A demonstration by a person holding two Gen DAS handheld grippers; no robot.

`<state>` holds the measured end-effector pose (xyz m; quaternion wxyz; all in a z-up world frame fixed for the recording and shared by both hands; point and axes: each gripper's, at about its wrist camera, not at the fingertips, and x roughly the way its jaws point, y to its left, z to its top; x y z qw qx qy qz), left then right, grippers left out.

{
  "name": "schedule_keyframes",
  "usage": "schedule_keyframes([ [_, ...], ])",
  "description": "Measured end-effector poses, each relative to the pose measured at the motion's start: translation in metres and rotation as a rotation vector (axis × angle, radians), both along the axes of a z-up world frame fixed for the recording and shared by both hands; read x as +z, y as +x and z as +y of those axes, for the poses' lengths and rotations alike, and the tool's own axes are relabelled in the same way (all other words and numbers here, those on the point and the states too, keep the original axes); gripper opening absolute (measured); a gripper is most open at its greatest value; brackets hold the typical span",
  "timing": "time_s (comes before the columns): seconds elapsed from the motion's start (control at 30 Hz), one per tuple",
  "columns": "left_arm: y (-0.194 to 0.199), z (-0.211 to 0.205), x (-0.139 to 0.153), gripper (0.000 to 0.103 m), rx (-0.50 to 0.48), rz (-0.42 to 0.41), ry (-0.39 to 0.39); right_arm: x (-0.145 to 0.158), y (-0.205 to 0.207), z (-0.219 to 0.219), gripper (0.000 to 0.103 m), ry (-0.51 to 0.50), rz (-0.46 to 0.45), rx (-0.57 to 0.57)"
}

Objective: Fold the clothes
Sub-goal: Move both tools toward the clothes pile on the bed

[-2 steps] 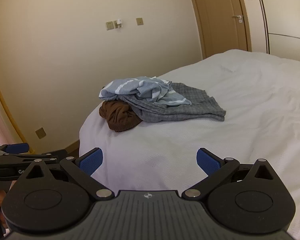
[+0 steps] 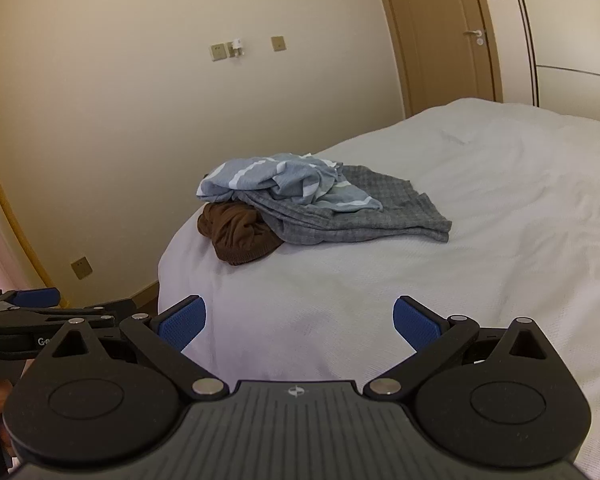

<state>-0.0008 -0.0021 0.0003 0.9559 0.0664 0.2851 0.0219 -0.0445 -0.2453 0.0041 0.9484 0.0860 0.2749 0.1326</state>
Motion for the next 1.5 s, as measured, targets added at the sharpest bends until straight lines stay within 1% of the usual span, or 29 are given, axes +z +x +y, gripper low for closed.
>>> schedule_keyframes([
  [0.1, -0.001, -0.003, 0.0, 0.102, 0.003, 0.012, -0.009, -0.001, 0.001, 0.001, 0.103, 0.001, 0.0, -0.001],
  [0.2, 0.009, 0.0, -0.005, 0.102, 0.004, 0.047, -0.035, -0.006, 0.004, -0.001, 0.103, 0.016, 0.017, -0.005],
  [0.27, 0.007, 0.004, -0.012, 0.102, 0.004, 0.036, -0.047, -0.007, 0.005, -0.005, 0.103, 0.037, 0.026, -0.007],
  [0.6, 0.008, 0.004, -0.015, 0.102, 0.006, 0.037, -0.054, -0.018, 0.01, 0.0, 0.103, 0.008, 0.024, -0.006],
  [1.0, 0.012, 0.004, -0.016, 0.102, -0.006, 0.048, -0.069, -0.017, 0.009, -0.003, 0.103, 0.0, 0.026, -0.012],
  [1.5, 0.02, 0.005, -0.018, 0.102, -0.014, 0.05, -0.082, -0.017, 0.018, -0.002, 0.103, -0.027, 0.037, -0.009],
])
